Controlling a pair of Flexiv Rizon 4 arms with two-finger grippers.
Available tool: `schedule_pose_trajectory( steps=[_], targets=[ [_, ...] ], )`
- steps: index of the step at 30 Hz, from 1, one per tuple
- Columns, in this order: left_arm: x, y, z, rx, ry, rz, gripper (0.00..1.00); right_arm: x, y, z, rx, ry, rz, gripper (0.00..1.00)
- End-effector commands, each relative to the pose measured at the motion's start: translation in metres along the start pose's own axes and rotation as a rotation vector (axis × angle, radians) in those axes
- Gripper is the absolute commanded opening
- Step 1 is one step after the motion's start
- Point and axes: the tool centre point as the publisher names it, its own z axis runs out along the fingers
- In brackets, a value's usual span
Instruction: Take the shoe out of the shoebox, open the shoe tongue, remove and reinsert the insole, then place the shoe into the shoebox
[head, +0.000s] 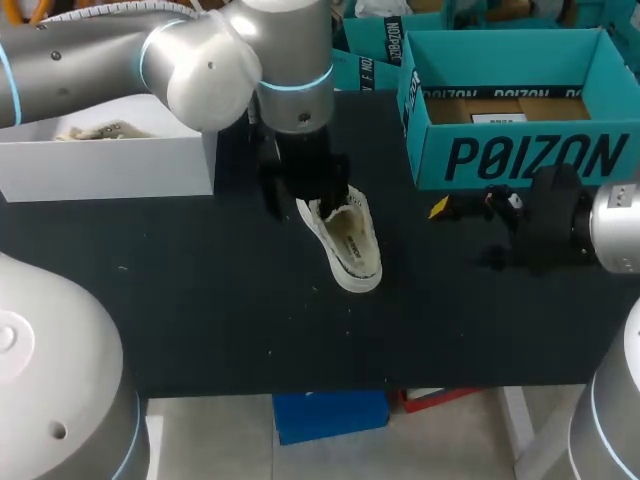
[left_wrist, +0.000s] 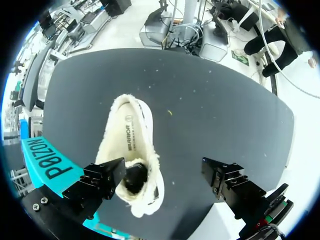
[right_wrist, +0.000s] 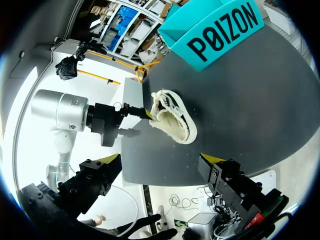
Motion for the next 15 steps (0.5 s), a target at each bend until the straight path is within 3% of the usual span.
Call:
schedule_pose_trajectory(
  steps=[1, 3, 4, 5, 6, 7, 9, 15],
  targets=[
    [0.008, 0.002, 0.008, -0.001, -0.008, -0.014, 1.00, 0.001, 0.000, 0.001, 0.000, -0.001, 0.000, 1.00],
    [0.012, 0.003, 0.013, -0.003, 0.001, -0.023, 1.00, 0.001, 0.000, 0.001, 0.000, -0.001, 0.000, 1.00],
    [0.014, 0.004, 0.014, 0.000, 0.002, -0.028, 0.95, 0.001, 0.000, 0.001, 0.000, -0.001, 0.000, 1.00],
    [0.015, 0.004, 0.015, -0.001, 0.005, -0.032, 0.65, 0.001, 0.000, 0.001, 0.000, -0.001, 0.000, 1.00],
    [0.017, 0.003, 0.017, -0.003, 0.007, -0.034, 0.48, 0.001, 0.000, 0.001, 0.000, -0.001, 0.000, 1.00],
    [0.018, 0.003, 0.020, -0.004, 0.008, -0.035, 0.49, 0.001, 0.000, 0.001, 0.000, -0.001, 0.000, 1.00],
    [0.020, 0.003, 0.026, -0.003, 0.010, -0.035, 0.67, 0.001, 0.000, 0.001, 0.000, -0.001, 0.000, 1.00],
    [0.021, 0.008, 0.045, 0.000, 0.012, -0.076, 0.66, 0.001, 0.000, 0.001, 0.000, -0.001, 0.000, 1.00]
  ],
)
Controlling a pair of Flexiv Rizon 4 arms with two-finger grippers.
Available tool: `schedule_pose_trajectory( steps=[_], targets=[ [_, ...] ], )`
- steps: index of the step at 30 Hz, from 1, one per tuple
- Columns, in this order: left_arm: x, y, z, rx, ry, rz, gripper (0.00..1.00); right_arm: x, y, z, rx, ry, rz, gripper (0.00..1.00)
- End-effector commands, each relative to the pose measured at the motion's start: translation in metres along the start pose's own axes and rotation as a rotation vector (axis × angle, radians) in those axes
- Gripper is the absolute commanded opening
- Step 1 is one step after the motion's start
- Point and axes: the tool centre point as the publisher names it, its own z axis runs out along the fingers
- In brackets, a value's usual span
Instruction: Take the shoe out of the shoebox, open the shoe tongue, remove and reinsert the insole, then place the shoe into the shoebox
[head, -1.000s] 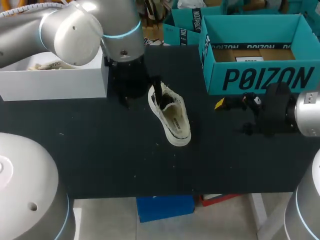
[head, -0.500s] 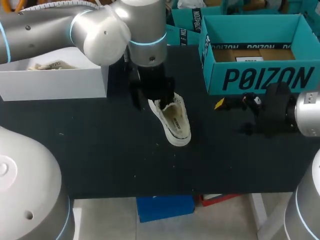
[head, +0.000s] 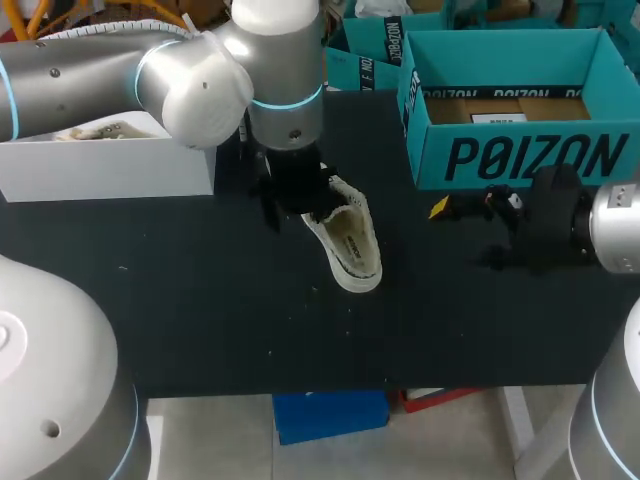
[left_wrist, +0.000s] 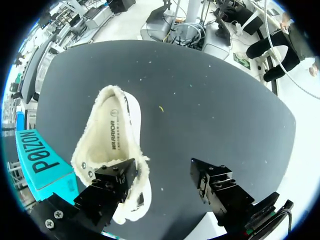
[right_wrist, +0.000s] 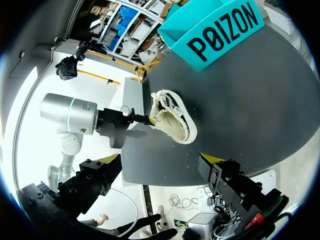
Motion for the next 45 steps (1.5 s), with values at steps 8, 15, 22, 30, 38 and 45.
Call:
schedule_pose_trajectory(
  steps=[8, 15, 22, 30, 38, 45],
  targets=[
    [-0.008, 0.017, 0.013, -0.008, -0.026, -0.084, 0.79, 0.001, 0.000, 0.001, 0.000, -0.001, 0.000, 1.00],
    [-0.012, 0.024, 0.003, -0.043, -0.067, -0.097, 0.78, 0.001, 0.000, 0.001, 0.000, -0.001, 0.000, 1.00],
    [-0.013, 0.015, 0.020, -0.022, -0.099, -0.097, 0.60, 0.001, 0.000, 0.001, 0.000, -0.001, 0.000, 1.00],
    [-0.015, 0.015, 0.034, -0.048, -0.148, -0.144, 0.52, 0.001, 0.000, 0.001, 0.000, -0.001, 0.000, 1.00],
    [-0.021, 0.017, 0.040, -0.044, -0.159, -0.188, 0.50, 0.001, 0.000, 0.001, 0.000, -0.001, 0.000, 1.00],
    [-0.026, 0.013, 0.040, -0.027, -0.170, -0.190, 0.42, 0.001, 0.000, 0.001, 0.000, -0.001, 0.000, 1.00]
  ],
)
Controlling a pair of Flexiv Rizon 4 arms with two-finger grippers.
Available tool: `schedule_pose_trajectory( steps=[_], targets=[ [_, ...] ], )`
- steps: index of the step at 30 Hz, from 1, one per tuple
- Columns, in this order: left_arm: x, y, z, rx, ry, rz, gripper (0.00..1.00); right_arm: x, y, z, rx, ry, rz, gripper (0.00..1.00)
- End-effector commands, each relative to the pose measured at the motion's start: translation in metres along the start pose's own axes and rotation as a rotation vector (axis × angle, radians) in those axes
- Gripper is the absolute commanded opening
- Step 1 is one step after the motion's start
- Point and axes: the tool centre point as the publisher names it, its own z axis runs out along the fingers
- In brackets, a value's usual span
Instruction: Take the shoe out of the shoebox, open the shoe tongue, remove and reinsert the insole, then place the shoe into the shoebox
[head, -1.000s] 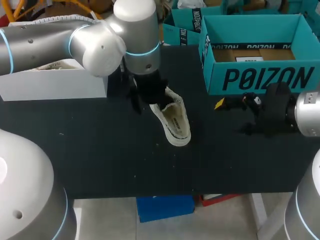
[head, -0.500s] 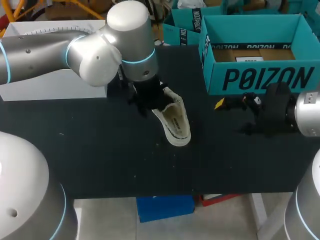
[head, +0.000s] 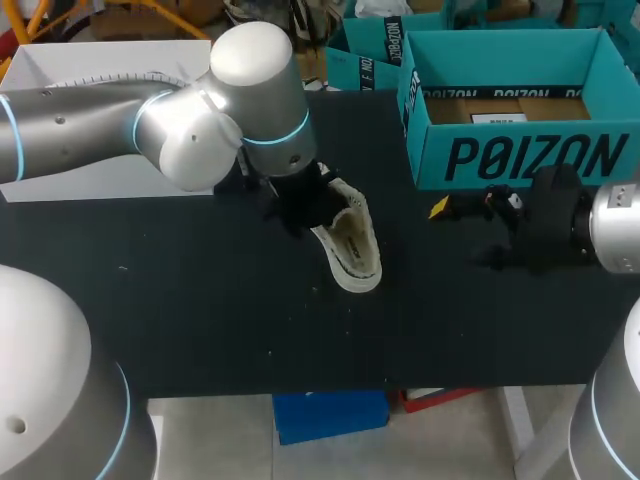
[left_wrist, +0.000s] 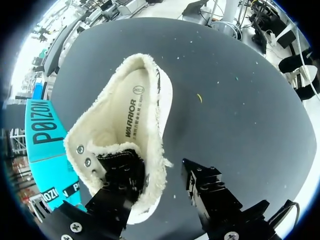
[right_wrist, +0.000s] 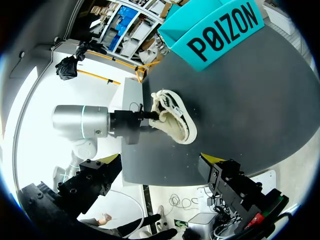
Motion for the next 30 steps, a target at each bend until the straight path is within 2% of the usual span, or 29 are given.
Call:
schedule_pose_trajectory(
  steps=[1, 7, 11, 17, 19, 22, 30],
  targets=[
    [-0.003, -0.003, 0.002, 0.011, -0.010, 0.009, 0.40, 0.001, 0.000, 0.001, 0.000, -0.001, 0.000, 1.00],
    [-0.006, -0.011, 0.003, 0.017, -0.004, 0.038, 0.32, 0.001, 0.000, 0.001, 0.000, -0.001, 0.000, 1.00],
    [-0.007, -0.016, 0.010, -0.046, 0.022, 0.085, 0.32, 0.001, 0.000, 0.001, 0.000, -0.001, 0.000, 1.00],
    [-0.009, -0.017, 0.014, -0.059, 0.032, 0.087, 0.26, 0.001, 0.000, 0.001, 0.000, -0.001, 0.000, 1.00],
    [-0.010, -0.016, 0.015, -0.063, 0.029, 0.081, 0.22, 0.001, 0.000, 0.001, 0.000, -0.001, 0.000, 1.00],
    [-0.012, -0.016, 0.013, -0.073, 0.026, 0.077, 0.00, 0.001, 0.000, 0.001, 0.000, -0.001, 0.000, 1.00],
    [-0.014, -0.013, 0.005, -0.087, 0.020, 0.080, 0.00, 0.001, 0.000, 0.001, 0.000, -0.001, 0.000, 1.00]
  ],
)
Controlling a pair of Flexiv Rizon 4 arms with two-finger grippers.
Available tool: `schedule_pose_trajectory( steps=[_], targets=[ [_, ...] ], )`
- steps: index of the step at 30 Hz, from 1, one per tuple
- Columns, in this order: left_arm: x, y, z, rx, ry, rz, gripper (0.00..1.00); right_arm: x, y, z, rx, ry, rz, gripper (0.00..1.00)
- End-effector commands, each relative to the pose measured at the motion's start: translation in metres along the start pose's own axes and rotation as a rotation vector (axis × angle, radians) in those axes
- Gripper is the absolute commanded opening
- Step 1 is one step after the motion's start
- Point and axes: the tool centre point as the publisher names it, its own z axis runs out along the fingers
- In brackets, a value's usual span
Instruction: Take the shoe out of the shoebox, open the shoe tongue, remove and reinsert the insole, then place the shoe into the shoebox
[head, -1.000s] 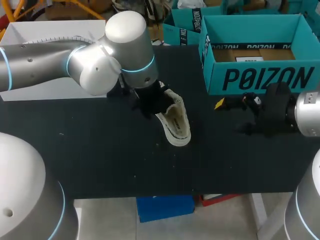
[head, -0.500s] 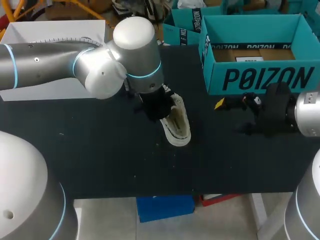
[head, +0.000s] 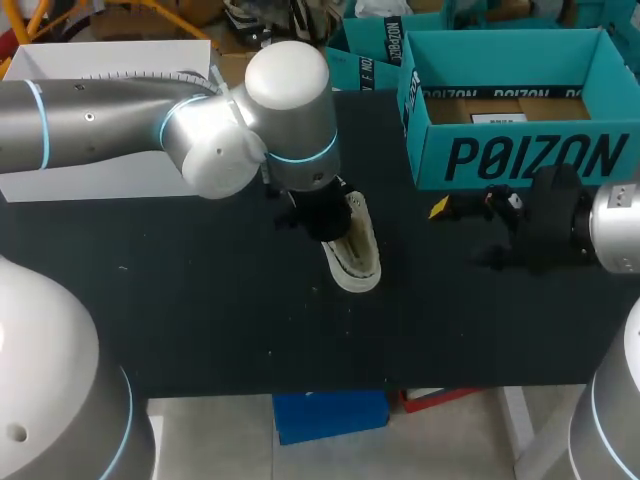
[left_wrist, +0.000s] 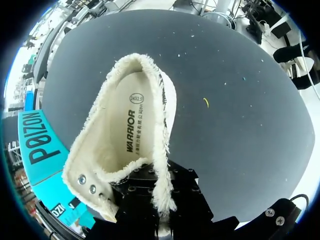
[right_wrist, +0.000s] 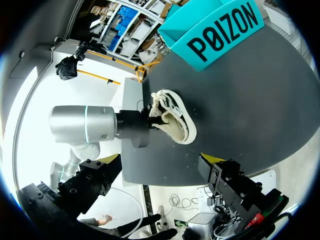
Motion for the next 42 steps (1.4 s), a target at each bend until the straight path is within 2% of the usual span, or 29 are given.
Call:
schedule_pose_trajectory(
  steps=[1, 6, 10, 19, 21, 23, 28, 33, 42],
  targets=[
    [0.001, 0.001, -0.008, -0.004, -0.005, 0.001, 0.00, 0.001, 0.000, 0.001, 0.000, -0.001, 0.000, 1.00],
    [-0.004, 0.007, -0.031, -0.008, -0.014, 0.015, 0.00, 0.001, 0.000, 0.001, 0.000, -0.001, 0.000, 1.00],
    [-0.007, 0.014, -0.058, -0.020, -0.021, 0.017, 0.00, 0.001, 0.000, 0.001, 0.000, -0.001, 0.000, 1.00],
    [-0.011, 0.034, -0.140, -0.064, -0.010, -0.037, 0.00, 0.001, 0.000, 0.001, 0.000, -0.001, 0.000, 1.00],
    [-0.010, 0.041, -0.158, -0.099, 0.033, -0.084, 0.00, 0.001, 0.000, 0.001, 0.000, -0.001, 0.000, 1.00],
    [-0.007, 0.051, -0.175, -0.096, 0.044, -0.145, 0.00, 0.001, 0.000, 0.001, 0.000, -0.001, 0.000, 1.00],
    [0.007, 0.075, -0.204, -0.122, 0.070, -0.276, 0.00, 0.001, 0.000, 0.001, 0.000, -0.001, 0.000, 1.00],
    [0.026, 0.108, -0.224, -0.146, 0.072, -0.406, 0.00, 0.001, 0.000, 0.001, 0.000, -0.001, 0.000, 1.00],
    [0.084, 0.186, -0.230, -0.207, 0.082, -0.583, 0.00, 0.001, 0.000, 0.001, 0.000, -0.001, 0.000, 1.00]
  ],
)
